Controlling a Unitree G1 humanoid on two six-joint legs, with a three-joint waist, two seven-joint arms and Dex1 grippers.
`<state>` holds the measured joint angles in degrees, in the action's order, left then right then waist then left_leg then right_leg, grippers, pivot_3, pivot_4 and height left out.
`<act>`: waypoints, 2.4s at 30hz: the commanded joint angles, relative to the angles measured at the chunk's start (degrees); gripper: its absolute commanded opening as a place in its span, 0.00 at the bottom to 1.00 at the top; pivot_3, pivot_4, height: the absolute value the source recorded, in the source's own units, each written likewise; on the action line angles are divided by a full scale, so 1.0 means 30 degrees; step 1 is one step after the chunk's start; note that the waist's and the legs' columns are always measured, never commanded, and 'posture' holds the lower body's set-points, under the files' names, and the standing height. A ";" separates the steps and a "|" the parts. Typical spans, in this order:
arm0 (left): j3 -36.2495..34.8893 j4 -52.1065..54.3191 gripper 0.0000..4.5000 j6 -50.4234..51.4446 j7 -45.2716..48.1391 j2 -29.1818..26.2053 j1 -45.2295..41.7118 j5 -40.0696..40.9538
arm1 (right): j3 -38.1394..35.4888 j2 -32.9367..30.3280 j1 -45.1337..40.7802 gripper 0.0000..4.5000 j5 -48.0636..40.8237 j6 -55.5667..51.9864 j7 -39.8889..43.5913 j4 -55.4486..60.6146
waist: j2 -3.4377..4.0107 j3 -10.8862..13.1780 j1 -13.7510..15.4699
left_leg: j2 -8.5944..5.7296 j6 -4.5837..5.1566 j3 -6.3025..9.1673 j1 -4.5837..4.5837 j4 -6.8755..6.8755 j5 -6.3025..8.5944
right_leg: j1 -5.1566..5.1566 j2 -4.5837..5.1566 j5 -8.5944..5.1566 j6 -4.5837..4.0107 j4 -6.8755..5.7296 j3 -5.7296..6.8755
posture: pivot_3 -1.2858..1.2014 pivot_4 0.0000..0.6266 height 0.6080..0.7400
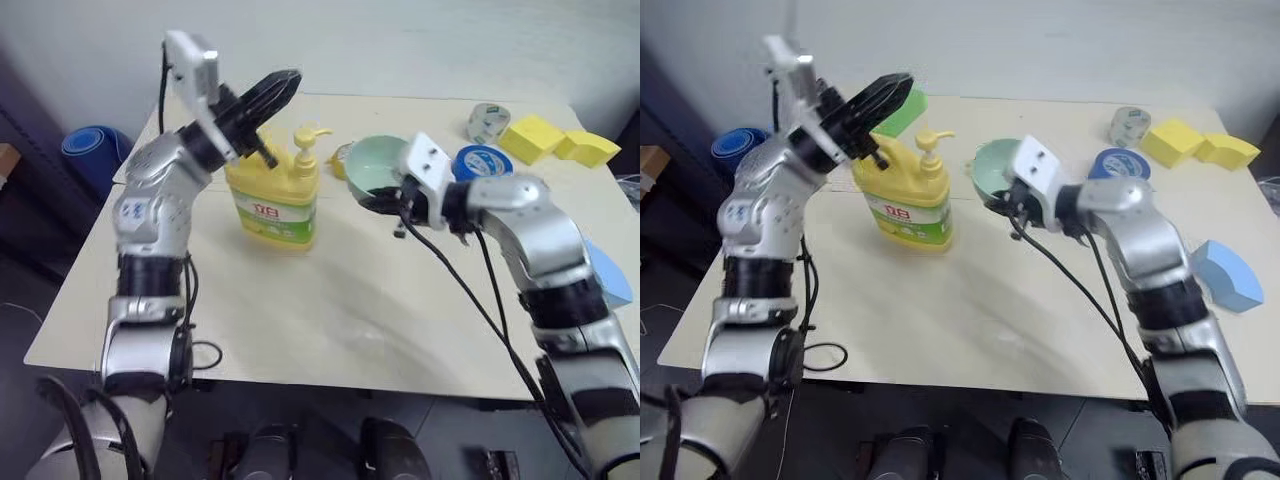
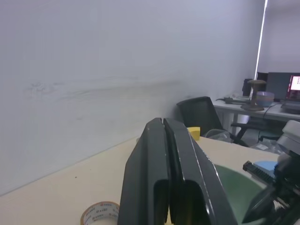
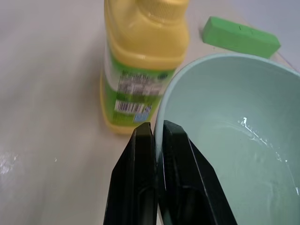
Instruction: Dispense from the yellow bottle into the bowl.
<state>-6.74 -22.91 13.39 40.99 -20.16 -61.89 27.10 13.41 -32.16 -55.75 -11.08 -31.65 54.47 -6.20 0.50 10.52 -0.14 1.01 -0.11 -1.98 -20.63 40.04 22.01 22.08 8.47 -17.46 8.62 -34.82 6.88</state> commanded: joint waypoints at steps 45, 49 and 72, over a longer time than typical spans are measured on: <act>0.1754 0.0281 0.01 0.6164 -0.1074 -0.0132 0.2258 -0.2946 | -0.0033 0.3136 -0.5394 0.00 0.1894 0.3105 0.1710 -0.5529 | 0.0010 -0.0019 -0.1007 | -0.0008 -0.0001 0.0013 0.0061 0.0024 -0.0002 | 0.0079 0.0042 -0.0001 -0.0001 -0.0277 -0.0053 | 0.52 0.24 1.00; 0.1855 0.0032 0.01 0.5950 -0.1264 -0.0215 0.2656 -0.3214 | -0.0092 0.3205 -0.5366 0.00 0.1817 0.3079 0.1731 -0.5523 | 0.0014 -0.0037 -0.1021 | -0.0007 -0.0001 -0.0001 0.0083 0.0023 -0.0002 | 0.0074 0.0041 0.0000 -0.0001 -0.0283 -0.0072 | 0.52 0.24 1.00; 0.1358 -0.0240 0.01 0.6866 -0.2287 0.0670 0.4169 -0.2696 | -0.0242 0.3203 -0.4835 0.00 0.1151 0.1988 0.1807 -0.4389 | 0.0037 -0.0164 -0.0962 | -0.0007 -0.0002 0.0017 0.0227 0.0009 -0.0001 | -0.0090 0.0040 -0.0001 -0.0002 -0.0263 -0.0076 | 0.52 0.24 1.00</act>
<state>-6.29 -17.40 29.78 34.92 -18.70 -55.94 22.09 15.28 -22.50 -69.09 -6.05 -26.29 59.70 -22.95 0.61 10.03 -3.03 1.00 -0.12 -1.93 -19.74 40.00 22.00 21.60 8.59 -17.47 8.61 -35.56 6.65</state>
